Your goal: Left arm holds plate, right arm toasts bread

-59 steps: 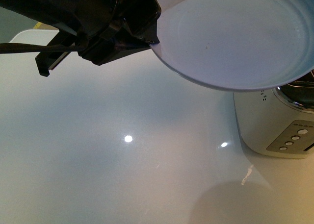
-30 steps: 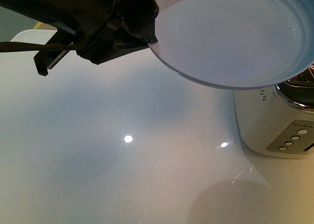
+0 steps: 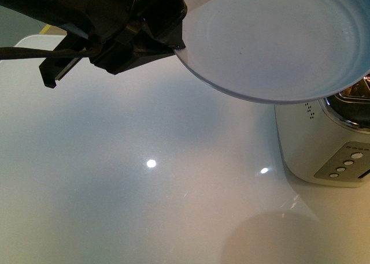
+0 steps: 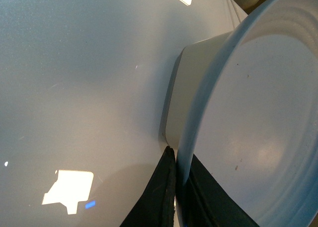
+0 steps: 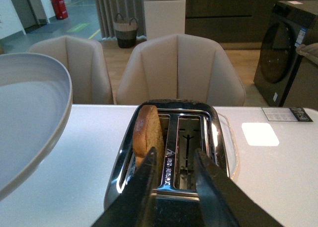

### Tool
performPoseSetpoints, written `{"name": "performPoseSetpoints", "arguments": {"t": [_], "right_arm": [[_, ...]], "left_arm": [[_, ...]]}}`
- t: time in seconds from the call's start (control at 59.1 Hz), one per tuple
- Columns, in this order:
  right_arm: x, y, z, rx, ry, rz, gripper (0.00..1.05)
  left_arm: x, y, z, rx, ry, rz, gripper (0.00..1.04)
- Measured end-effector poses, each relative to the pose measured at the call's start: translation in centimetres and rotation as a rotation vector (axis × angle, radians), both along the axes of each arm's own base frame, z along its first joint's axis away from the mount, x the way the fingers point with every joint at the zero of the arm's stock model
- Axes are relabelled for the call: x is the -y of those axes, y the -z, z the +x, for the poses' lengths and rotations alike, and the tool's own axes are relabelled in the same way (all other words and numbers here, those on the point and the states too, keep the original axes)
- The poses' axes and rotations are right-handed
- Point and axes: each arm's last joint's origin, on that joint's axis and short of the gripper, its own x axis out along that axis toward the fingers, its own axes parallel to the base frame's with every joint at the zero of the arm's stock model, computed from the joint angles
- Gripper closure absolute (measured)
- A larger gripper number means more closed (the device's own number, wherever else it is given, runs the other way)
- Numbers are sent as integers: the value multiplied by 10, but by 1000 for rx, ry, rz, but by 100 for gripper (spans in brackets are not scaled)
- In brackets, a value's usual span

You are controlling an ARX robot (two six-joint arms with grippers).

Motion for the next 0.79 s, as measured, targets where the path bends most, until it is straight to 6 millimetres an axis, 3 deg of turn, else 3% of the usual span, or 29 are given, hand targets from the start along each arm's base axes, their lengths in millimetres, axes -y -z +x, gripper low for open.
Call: {"name": "performPoseSetpoints", "arguments": {"t": [0.135,0.795], "right_arm": [[0,-1,-10,3,0,-12,103],[0,-10,-38,32,1,-15,103]], "left_arm": [[0,0,0,0,0,0,102],[0,0,0,0,0,0,102]]}}
